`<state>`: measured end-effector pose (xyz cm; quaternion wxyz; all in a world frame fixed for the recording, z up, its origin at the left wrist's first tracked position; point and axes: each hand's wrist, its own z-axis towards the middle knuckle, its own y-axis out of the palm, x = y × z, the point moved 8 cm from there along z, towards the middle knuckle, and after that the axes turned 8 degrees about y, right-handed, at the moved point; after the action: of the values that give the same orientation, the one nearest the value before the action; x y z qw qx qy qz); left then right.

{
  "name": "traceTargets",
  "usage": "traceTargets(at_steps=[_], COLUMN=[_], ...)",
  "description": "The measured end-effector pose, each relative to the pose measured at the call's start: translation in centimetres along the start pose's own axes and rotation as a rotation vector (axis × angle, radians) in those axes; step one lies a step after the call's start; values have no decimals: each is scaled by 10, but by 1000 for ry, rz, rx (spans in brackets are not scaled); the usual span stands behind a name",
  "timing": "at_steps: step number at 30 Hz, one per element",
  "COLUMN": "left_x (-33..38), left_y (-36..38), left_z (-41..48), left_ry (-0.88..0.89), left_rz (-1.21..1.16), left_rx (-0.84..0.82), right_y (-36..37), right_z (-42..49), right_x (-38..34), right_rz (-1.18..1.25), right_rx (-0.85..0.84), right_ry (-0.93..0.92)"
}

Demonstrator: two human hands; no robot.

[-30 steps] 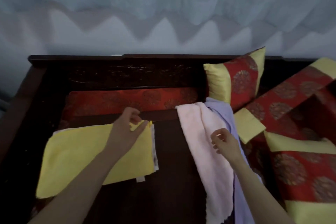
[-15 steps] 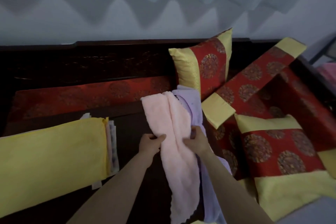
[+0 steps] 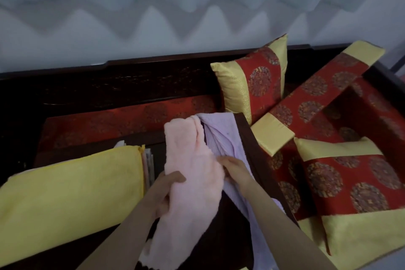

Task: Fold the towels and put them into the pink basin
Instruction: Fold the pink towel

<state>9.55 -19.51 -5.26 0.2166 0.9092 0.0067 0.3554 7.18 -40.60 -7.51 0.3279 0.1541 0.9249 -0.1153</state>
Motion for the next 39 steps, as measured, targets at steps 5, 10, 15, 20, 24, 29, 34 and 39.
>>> traceTargets(at_steps=[5,10,15,20,24,29,34,39], left_x=[22,65,112,179,189,223,267,289], left_y=[9,-13,-14,-18,5,16,16,23], left_z=[-8,-17,-43,-66,-88,-99,-118,-142], left_ry=[159,292,323,485,281,436,739,920], left_rz=[-75,-362,-208,-141,-47,177,251,382], left_rx=[68,312,242,169,9,23,76,91], right_y=[23,3,-31,-51,-47,-53,-82,-114], right_z=[-2,-27,-71,-103,-118,-141,-155,-207], right_x=[-30,-83,-147,-187,-191,-215,-231,-242], right_rz=[-82,-22,168,335,25,-22,246,314], right_rx=[-20,31,9,-79,-121,77,219,382], right_ry=[17,-72,-265,-346,-226,-340,-420,-698])
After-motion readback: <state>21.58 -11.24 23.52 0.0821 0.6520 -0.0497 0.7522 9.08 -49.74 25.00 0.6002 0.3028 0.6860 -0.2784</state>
